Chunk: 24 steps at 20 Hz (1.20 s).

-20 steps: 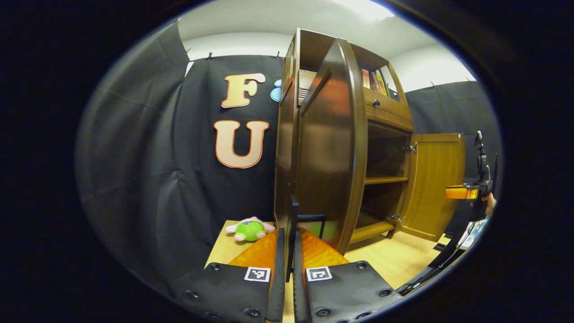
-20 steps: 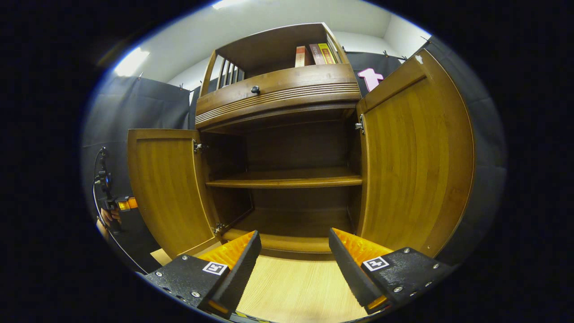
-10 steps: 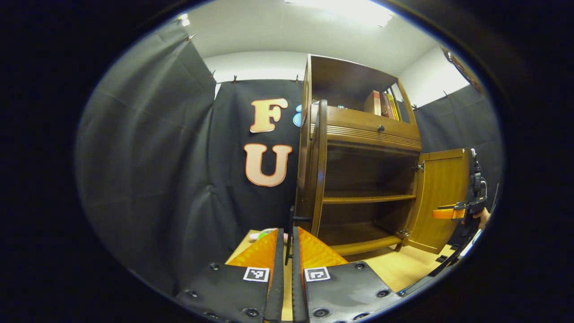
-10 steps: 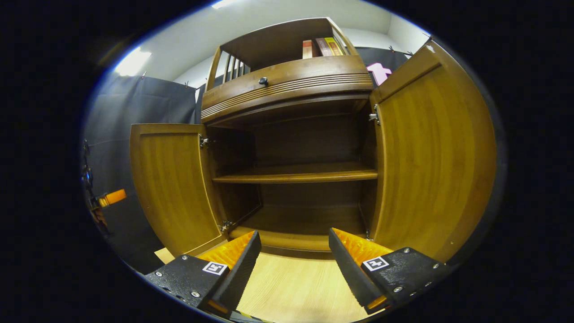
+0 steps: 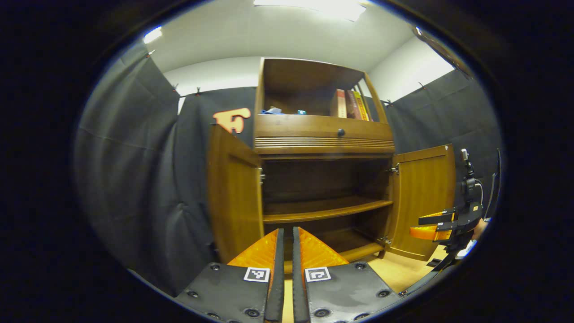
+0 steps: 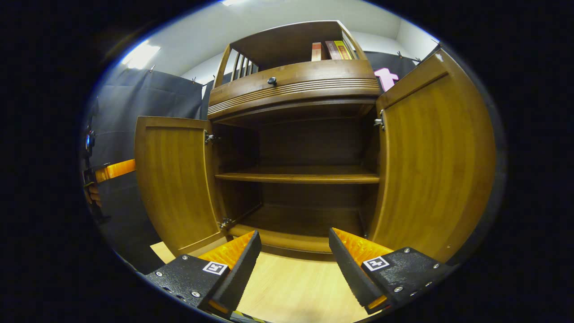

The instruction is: Open the right door of the double-door shoe cabinet with the right hand, and open the left door with the left hand.

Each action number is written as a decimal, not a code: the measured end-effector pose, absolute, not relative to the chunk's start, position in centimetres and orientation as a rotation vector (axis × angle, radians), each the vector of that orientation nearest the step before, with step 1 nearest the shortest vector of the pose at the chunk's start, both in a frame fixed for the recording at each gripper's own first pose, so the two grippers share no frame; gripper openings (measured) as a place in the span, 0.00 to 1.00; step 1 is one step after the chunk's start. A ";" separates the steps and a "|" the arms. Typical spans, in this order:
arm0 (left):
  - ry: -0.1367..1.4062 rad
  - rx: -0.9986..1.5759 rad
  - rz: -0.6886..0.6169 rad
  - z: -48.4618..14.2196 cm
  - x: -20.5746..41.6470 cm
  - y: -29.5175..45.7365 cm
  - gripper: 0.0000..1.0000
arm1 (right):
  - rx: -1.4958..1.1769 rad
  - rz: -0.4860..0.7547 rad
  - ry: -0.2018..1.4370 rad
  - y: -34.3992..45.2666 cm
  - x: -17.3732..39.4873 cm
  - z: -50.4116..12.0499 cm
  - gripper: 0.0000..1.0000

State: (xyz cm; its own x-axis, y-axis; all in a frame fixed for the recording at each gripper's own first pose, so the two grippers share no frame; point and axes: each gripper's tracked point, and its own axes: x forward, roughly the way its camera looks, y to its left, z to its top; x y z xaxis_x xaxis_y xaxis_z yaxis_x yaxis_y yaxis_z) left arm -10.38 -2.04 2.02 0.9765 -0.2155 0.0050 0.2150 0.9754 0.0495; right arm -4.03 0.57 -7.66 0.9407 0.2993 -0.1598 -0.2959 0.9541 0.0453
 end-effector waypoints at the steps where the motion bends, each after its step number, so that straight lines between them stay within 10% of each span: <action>1: -0.004 0.038 -0.254 1.4 -9.4 -4.4 0.14 | 0.014 0.282 0.154 -0.2 -4.2 -7.4 0.94; 15: 0.022 0.033 0.075 -5.5 -4.7 -5.8 0.08 | 0.014 0.182 0.137 -4.2 -5.4 -7.1 0.94; 24: 0.029 0.001 0.130 -6.3 -5.1 -3.8 0.69 | 0.032 0.226 0.154 -2.5 -4.8 -7.6 0.94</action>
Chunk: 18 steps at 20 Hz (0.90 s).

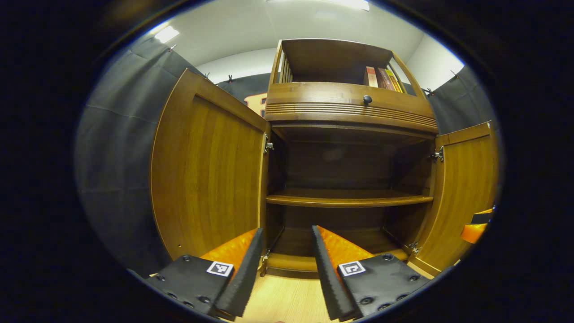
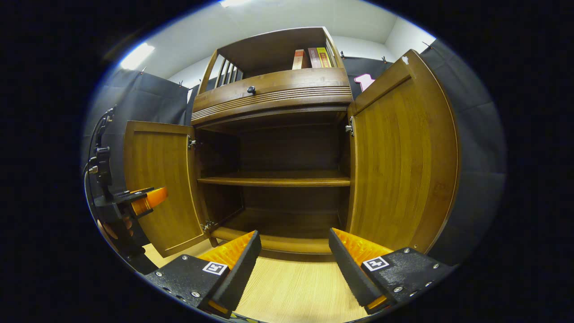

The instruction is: Open the right door of the double-door shoe cabinet with the right hand, and open the left door with the left hand.

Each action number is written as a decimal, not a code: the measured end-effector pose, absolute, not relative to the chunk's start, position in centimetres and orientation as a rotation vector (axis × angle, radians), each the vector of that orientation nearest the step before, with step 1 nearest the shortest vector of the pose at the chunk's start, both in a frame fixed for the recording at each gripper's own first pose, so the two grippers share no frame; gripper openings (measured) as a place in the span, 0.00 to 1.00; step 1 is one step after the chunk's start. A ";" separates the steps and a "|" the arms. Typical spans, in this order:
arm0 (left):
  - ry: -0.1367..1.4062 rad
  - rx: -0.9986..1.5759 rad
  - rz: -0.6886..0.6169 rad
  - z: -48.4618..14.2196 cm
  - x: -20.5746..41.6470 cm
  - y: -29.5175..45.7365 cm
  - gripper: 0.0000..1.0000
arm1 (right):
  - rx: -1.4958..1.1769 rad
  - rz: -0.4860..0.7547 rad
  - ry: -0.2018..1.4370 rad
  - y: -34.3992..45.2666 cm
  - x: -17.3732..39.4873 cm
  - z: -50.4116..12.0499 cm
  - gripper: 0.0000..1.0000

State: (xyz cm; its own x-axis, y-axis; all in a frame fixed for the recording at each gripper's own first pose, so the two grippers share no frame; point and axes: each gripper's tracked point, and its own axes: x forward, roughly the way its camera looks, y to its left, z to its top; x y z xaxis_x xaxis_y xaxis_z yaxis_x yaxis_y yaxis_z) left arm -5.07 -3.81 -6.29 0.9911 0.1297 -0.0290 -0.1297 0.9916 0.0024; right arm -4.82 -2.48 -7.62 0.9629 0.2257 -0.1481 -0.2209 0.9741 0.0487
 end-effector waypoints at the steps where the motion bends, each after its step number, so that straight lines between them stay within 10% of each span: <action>1: 0.027 0.001 0.124 -6.3 -5.0 -3.8 0.74 | 0.032 0.226 0.154 -2.4 -4.8 -7.6 0.94; 3: 0.021 -0.004 0.112 -6.2 -4.8 -3.8 0.84 | 0.034 0.220 0.155 -2.6 -4.9 -7.6 0.81; 6: 0.021 -0.001 0.096 -6.4 -4.6 -4.0 0.96 | 0.036 0.195 0.147 -3.3 -4.9 -7.5 0.94; 18: 0.005 0.026 0.078 -6.1 -4.5 -4.5 0.95 | 0.066 0.158 0.129 -4.2 -5.1 -6.9 0.94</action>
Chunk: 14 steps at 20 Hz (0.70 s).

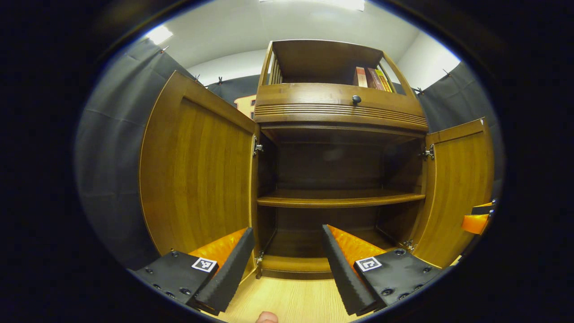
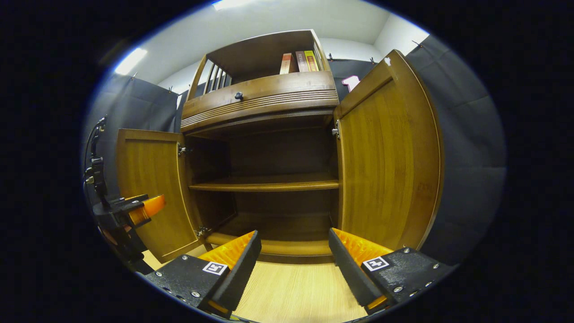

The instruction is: Open the right door of the double-door shoe cabinet with the right hand, and open the left door with the left hand.

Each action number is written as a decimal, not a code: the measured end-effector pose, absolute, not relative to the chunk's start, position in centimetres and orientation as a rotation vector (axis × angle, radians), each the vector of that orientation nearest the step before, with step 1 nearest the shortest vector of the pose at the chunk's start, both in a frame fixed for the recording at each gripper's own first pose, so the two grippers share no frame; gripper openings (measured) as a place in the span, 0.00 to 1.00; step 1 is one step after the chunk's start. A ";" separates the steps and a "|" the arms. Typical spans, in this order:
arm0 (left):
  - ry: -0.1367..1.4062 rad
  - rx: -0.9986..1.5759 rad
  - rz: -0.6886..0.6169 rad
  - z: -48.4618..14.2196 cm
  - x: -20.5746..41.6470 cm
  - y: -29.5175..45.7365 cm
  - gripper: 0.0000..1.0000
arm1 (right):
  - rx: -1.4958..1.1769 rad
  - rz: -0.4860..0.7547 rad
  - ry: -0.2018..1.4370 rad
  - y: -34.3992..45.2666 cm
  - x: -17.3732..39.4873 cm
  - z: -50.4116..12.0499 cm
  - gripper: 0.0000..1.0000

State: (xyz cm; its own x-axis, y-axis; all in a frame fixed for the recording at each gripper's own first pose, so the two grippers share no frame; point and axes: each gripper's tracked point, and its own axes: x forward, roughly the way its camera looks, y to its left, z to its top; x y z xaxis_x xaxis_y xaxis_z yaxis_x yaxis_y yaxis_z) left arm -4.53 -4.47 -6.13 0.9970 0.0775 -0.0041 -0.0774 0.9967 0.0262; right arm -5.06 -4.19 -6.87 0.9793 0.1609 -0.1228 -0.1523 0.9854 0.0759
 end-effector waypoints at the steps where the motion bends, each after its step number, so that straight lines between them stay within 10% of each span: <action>1: 0.003 0.025 0.077 -6.1 -4.6 -4.5 0.95 | 0.066 0.158 0.128 -4.2 -5.1 -6.8 0.94; 14: -0.021 0.041 0.083 -5.2 -5.5 -4.1 0.95 | 0.083 0.175 0.119 -3.7 -5.1 -6.3 0.94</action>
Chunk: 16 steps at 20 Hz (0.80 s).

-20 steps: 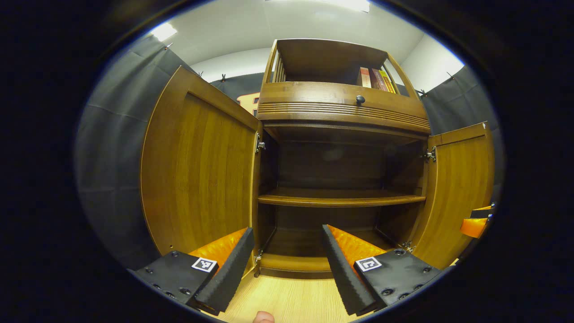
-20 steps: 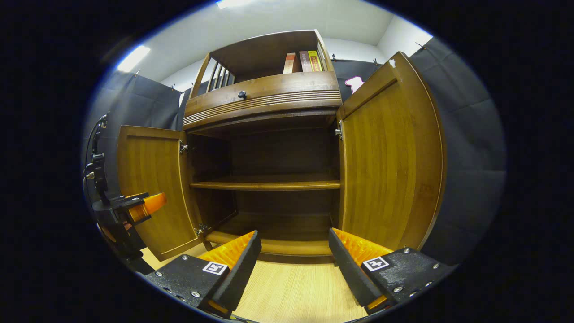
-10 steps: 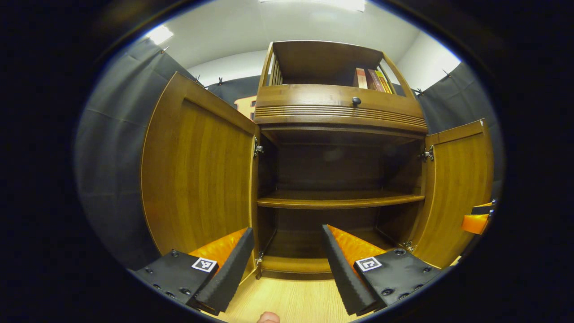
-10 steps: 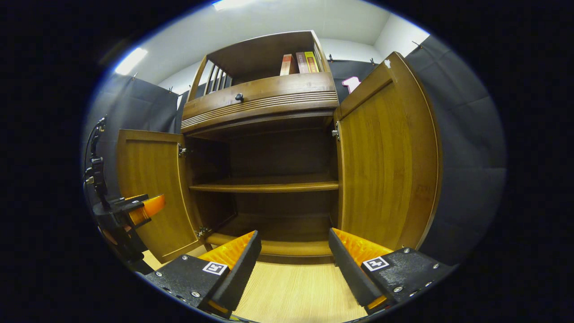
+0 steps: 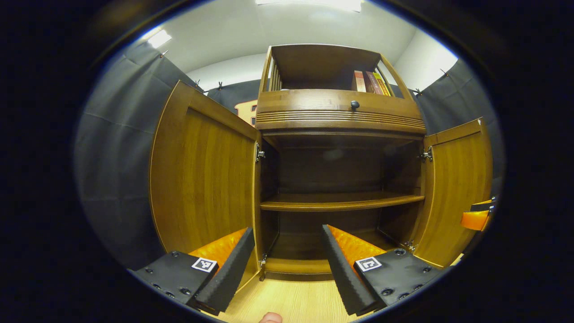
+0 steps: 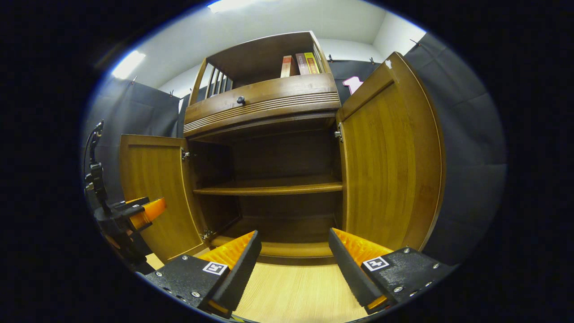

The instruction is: Open the right door of the double-door shoe cabinet with the right hand, and open the left door with the left hand.

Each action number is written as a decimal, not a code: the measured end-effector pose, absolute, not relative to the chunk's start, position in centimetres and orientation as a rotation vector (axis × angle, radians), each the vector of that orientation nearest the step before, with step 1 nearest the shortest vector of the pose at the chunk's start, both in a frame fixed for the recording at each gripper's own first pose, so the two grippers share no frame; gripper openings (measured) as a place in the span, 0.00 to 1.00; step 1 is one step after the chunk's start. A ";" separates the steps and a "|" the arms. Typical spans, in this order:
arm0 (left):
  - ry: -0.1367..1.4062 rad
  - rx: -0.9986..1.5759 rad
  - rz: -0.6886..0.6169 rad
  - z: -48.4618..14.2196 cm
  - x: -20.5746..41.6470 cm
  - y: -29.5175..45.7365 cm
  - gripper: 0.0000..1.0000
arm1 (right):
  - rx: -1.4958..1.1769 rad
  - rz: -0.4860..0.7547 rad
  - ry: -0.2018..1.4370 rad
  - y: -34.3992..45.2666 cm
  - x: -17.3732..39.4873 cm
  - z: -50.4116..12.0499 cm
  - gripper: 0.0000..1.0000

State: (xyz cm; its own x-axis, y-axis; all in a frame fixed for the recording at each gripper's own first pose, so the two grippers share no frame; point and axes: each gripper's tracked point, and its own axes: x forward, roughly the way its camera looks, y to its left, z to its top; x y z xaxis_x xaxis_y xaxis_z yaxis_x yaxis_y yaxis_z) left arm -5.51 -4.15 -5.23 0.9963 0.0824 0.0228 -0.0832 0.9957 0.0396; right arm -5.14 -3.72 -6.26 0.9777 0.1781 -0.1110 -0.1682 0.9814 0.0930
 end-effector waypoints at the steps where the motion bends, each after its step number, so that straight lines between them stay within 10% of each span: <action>1: -0.022 0.040 0.084 -5.2 -5.6 -4.1 0.95 | 0.085 0.176 0.122 -3.6 -5.2 -6.4 0.94; 16: -0.023 0.047 0.088 -5.3 -5.7 -4.0 0.95 | 0.089 0.187 0.126 -3.3 -5.0 -6.4 0.94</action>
